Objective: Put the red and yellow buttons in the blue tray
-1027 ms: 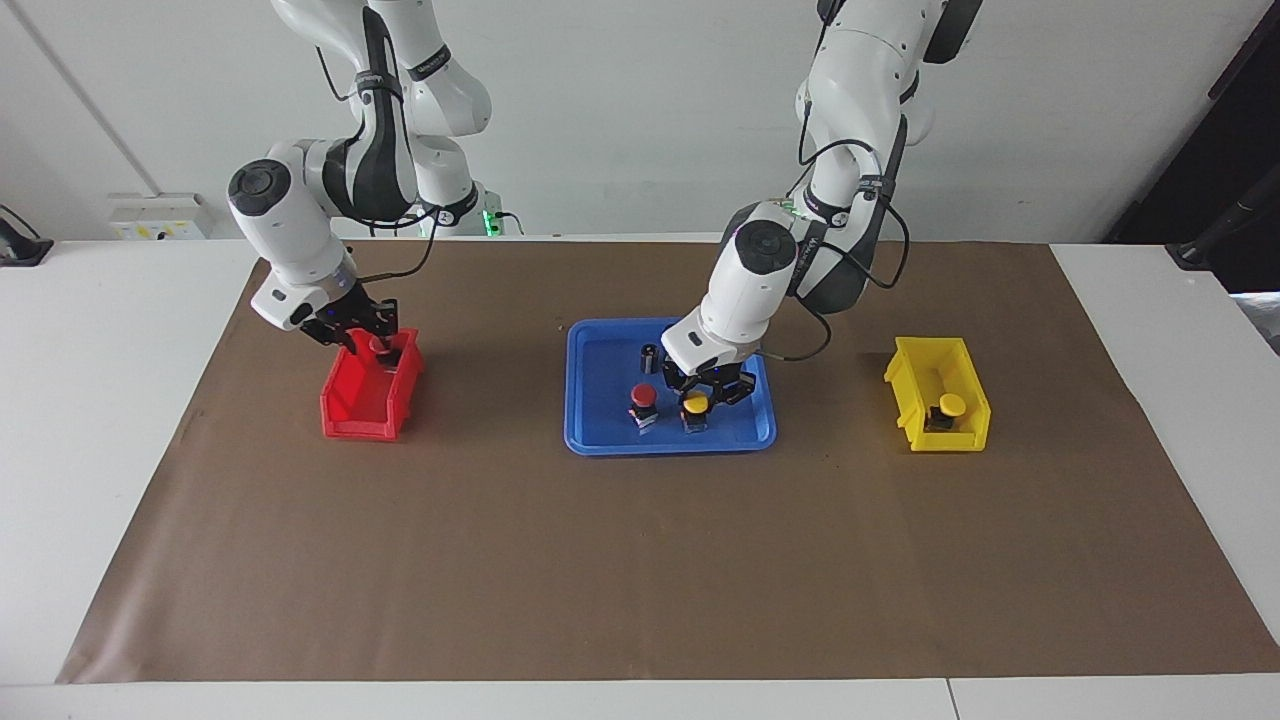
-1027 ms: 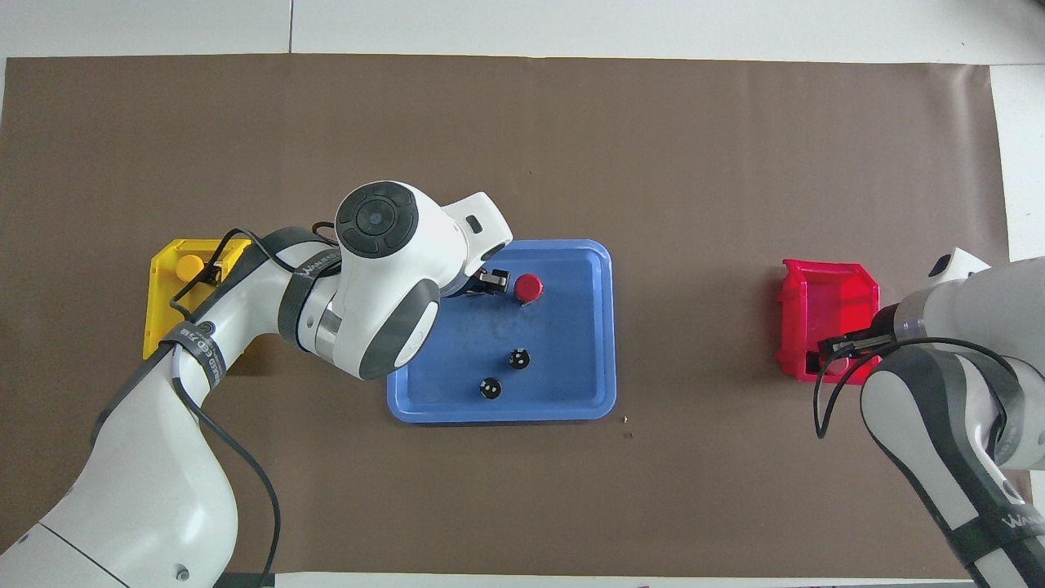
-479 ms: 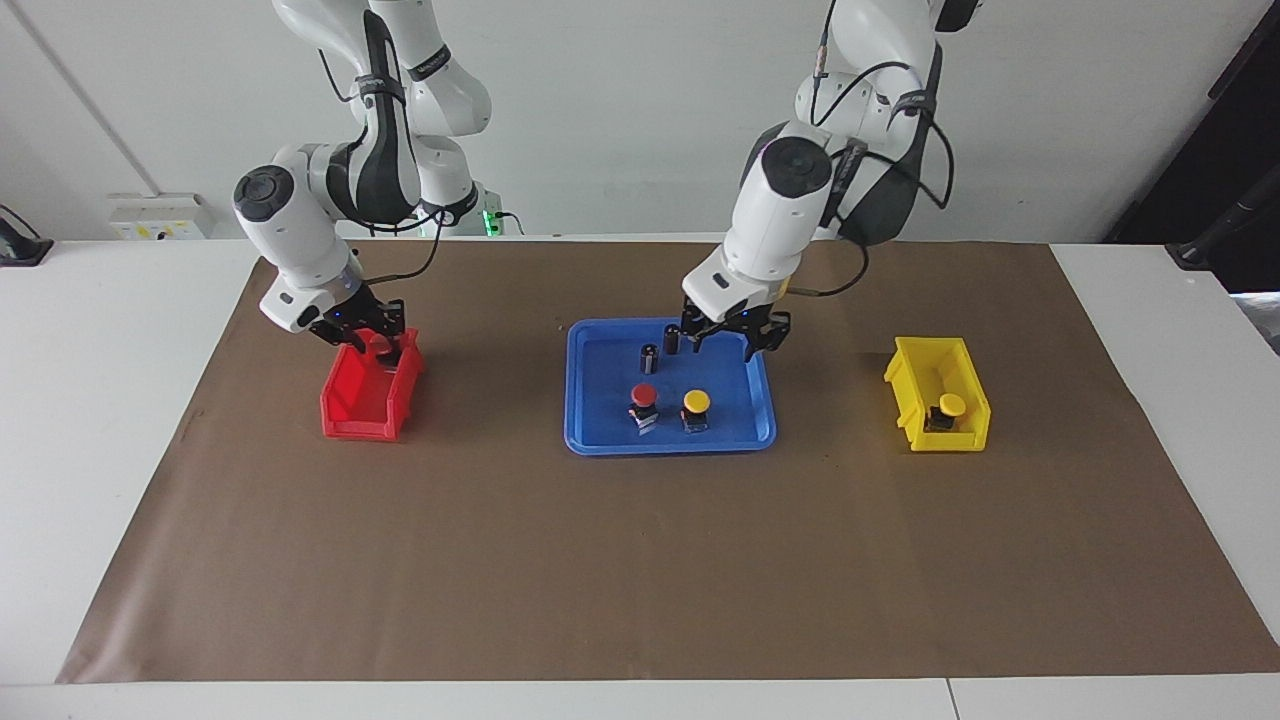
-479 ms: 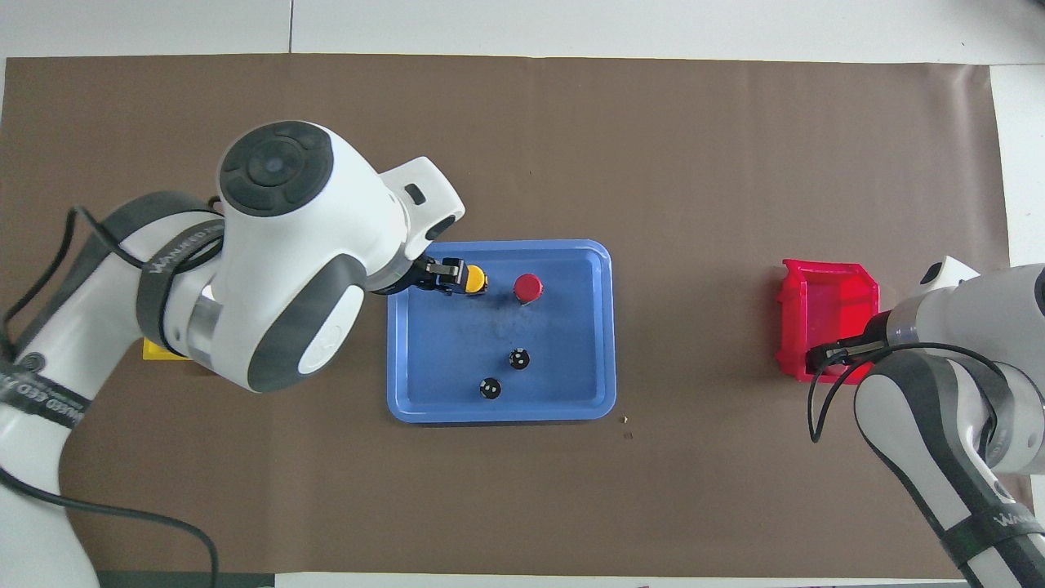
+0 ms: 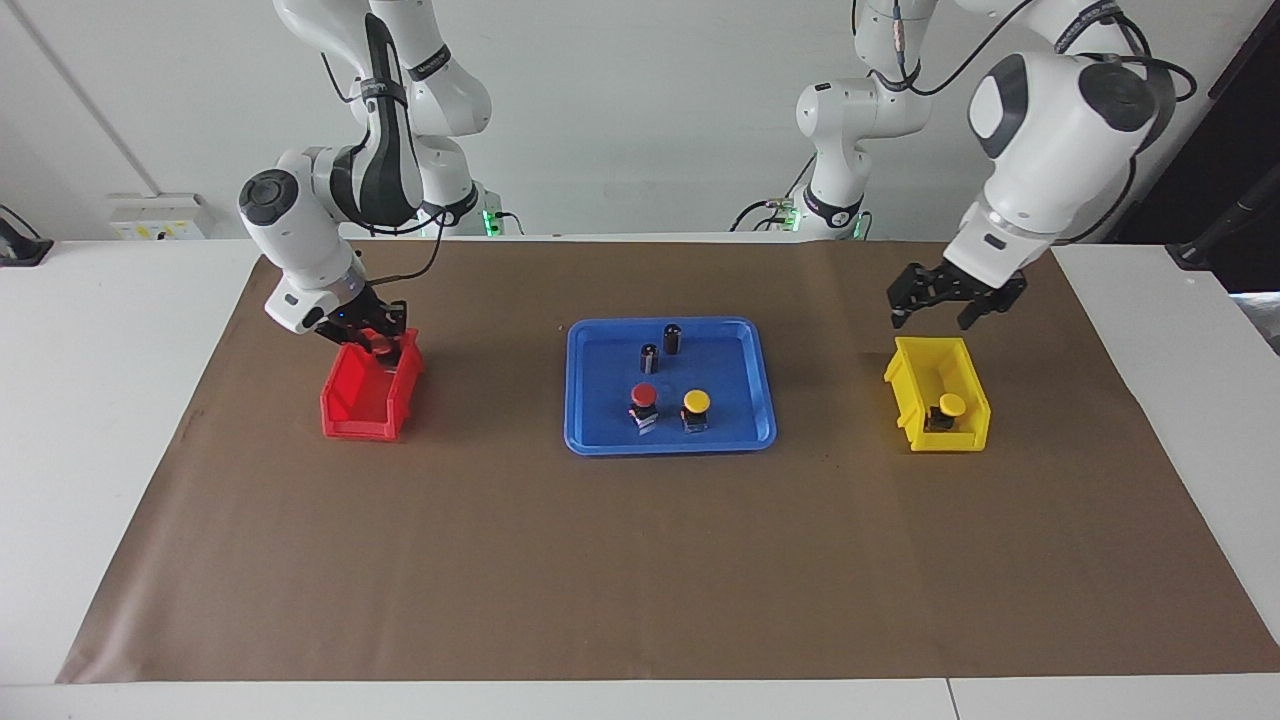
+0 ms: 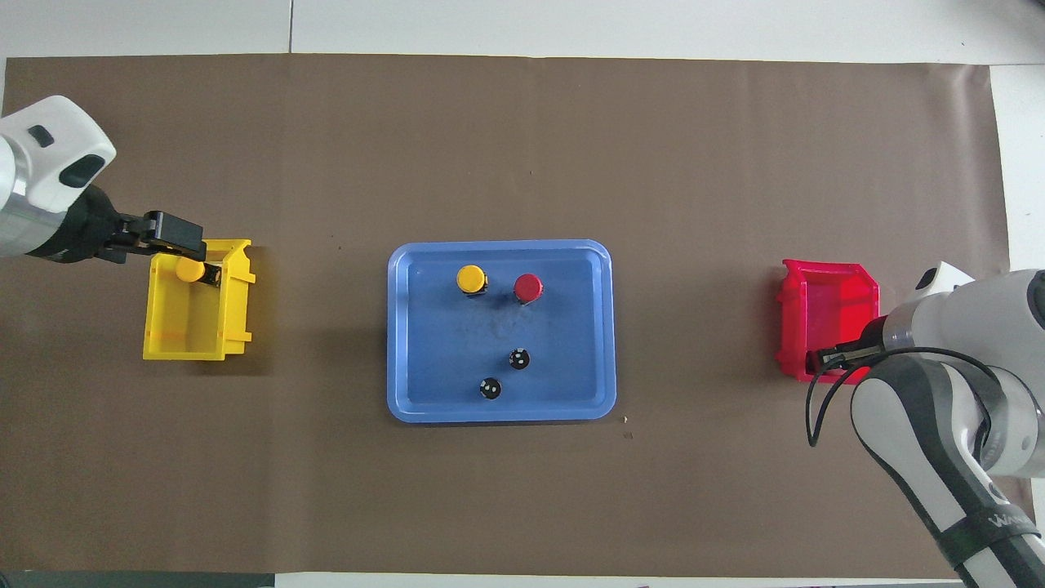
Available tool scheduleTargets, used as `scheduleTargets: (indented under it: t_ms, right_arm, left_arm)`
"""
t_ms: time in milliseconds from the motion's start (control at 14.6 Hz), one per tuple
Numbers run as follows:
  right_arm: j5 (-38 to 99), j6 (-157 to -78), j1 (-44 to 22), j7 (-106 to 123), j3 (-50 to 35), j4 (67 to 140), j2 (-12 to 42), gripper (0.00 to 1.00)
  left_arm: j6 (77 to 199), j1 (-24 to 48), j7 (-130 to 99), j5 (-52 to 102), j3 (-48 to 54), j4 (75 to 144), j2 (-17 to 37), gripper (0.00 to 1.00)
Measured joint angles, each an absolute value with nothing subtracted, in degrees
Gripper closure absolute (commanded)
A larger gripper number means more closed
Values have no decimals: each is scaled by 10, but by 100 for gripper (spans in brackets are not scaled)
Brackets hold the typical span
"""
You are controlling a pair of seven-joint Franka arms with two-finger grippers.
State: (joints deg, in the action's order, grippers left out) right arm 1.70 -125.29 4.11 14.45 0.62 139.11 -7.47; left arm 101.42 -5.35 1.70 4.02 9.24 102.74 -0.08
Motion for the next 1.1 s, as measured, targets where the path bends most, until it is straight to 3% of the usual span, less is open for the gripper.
scheduleTargets:
  t_ms: [205, 342, 616, 753, 890, 1096]
  right_arm:
    - [17, -1250, 41, 144, 6, 1383, -75, 79]
    - [17, -1205, 41, 144, 6, 1342, -73, 79]
    - [22, -1044, 4, 109, 4, 1155, -41, 79]
    - [25, -1016, -54, 24, 3, 1069, -5, 81]
    - [34, -1052, -137, -98, -1, 1028, 32, 81]
    - [45, -1148, -229, -231, -3, 1022, 87, 80]
  left_arm:
    - [1074, -72, 33, 40, 93, 1057, 8, 19]
    - [1114, -72, 32, 40, 94, 1067, 28, 28]
    - [1182, -72, 32, 12, 94, 1095, 72, 28]
    - [1209, -72, 32, 10, 95, 1124, 75, 27]
    - [1223, -73, 32, 10, 95, 1137, 74, 26]
    - [1241, -87, 37, 8, 95, 1149, 75, 26]
